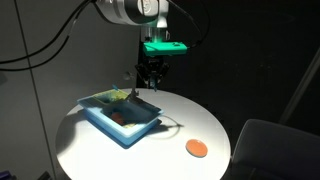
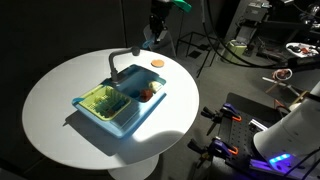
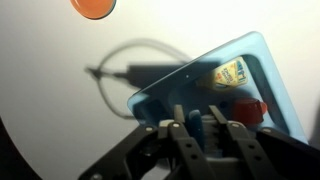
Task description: Move the toy brush to the right slot on the toy sink
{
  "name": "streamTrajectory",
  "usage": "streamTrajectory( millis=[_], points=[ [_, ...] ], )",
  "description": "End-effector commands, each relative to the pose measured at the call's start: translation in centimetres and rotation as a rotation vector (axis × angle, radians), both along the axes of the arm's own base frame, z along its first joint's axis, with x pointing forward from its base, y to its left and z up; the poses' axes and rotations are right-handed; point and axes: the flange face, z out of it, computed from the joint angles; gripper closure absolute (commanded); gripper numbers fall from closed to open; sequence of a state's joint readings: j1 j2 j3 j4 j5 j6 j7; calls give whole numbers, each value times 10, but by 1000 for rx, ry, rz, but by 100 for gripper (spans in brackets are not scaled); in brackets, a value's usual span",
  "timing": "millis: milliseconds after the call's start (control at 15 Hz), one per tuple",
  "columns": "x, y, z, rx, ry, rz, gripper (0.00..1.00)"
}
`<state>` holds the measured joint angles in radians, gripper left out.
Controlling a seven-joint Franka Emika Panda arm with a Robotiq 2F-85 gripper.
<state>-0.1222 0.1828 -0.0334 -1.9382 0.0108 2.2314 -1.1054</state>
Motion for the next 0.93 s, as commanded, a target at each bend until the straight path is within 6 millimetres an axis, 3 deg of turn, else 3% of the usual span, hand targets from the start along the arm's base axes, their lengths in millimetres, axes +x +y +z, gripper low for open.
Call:
streamTrajectory(
  millis=[0,467,867],
  points=[
    [23,-6,1,-16,68,103,93],
    [61,2,-21,-58,181,264,93],
    [94,27,-51,-109,191,392,93]
  ],
)
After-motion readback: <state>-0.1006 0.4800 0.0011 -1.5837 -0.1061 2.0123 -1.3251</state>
